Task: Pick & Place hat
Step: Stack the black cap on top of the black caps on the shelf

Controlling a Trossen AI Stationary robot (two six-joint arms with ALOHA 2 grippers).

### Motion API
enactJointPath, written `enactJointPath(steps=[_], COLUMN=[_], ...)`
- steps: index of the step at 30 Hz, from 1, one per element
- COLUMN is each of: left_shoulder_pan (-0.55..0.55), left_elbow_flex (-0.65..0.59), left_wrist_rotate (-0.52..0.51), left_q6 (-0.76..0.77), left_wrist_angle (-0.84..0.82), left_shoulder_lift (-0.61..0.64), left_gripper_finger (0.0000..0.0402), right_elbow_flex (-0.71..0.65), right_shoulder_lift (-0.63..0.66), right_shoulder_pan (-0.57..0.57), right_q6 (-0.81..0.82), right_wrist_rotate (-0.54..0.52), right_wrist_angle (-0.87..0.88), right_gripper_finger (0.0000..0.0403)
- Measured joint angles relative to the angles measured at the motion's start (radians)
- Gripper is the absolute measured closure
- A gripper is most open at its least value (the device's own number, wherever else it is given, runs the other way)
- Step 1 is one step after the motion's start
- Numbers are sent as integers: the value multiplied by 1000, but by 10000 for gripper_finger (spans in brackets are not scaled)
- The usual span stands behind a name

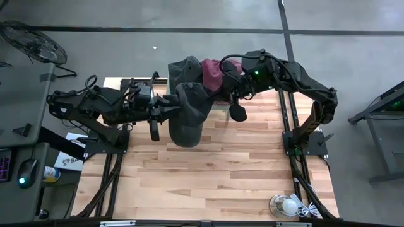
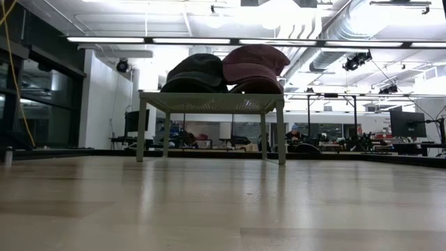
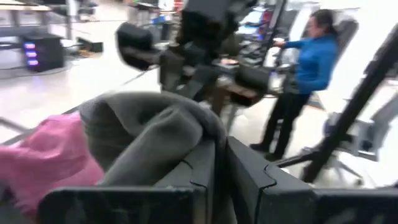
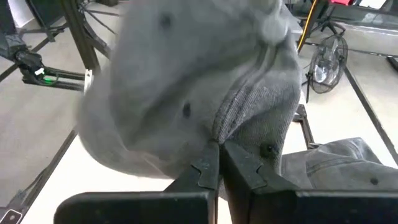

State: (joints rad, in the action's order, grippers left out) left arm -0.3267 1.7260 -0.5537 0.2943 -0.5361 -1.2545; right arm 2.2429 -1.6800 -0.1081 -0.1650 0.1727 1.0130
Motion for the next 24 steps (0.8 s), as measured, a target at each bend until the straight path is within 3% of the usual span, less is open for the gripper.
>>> enactJointPath(steps=[9,15,20,24], left_shoulder_pan=[-1,-1,-1,0], left_elbow_flex=[0,1,2,2], left_wrist_rotate=[-159,-256,-343,-323], left_q6=[100,102,94,112], left_wrist_angle=[-168,-148,-146,-129], left_shoulder_lift=[0,0,0,-10], left_gripper_finger=[258,187,169,168], right_elbow_flex=[0,0,0,0], right_shoulder_lift=[27,27,31,34], right_shoulder_pan=[0,0,0,0], right_q6=[7,7,7,7], right_wrist_rotate=[-1,-29,-66,-65], right_wrist_angle=[14,38,39,17], right_gripper_finger=[402,402,403,403])
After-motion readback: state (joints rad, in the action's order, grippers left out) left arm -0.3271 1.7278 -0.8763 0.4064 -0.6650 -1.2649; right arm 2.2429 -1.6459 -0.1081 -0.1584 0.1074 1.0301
